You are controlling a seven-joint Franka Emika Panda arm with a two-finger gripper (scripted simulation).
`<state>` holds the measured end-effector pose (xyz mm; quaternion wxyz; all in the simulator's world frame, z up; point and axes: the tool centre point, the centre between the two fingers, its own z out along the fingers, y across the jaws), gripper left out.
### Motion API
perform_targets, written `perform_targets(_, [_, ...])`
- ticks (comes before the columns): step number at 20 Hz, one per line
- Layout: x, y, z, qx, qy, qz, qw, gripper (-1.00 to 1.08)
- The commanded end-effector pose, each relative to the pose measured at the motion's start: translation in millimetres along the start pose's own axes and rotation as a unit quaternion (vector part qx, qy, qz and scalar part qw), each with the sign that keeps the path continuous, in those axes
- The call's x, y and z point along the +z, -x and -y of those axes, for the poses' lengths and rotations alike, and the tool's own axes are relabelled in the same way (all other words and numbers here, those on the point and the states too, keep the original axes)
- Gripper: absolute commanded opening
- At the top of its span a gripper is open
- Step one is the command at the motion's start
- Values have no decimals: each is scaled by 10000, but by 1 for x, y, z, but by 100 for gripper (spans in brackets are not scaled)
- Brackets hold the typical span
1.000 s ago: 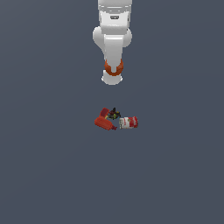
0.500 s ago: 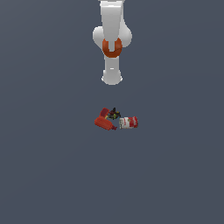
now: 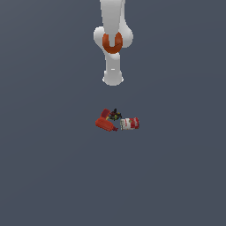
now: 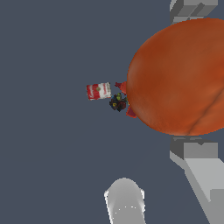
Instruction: Pick up a designated object from a clutter of objects.
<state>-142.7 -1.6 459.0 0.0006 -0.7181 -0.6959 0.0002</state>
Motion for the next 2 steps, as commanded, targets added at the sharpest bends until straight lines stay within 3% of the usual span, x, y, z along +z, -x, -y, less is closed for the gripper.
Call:
perform_targets(1, [1,0,-1,0,6,1,10000,-100])
perform_targets(2, [1,0,-1,0,6,1,10000,-100])
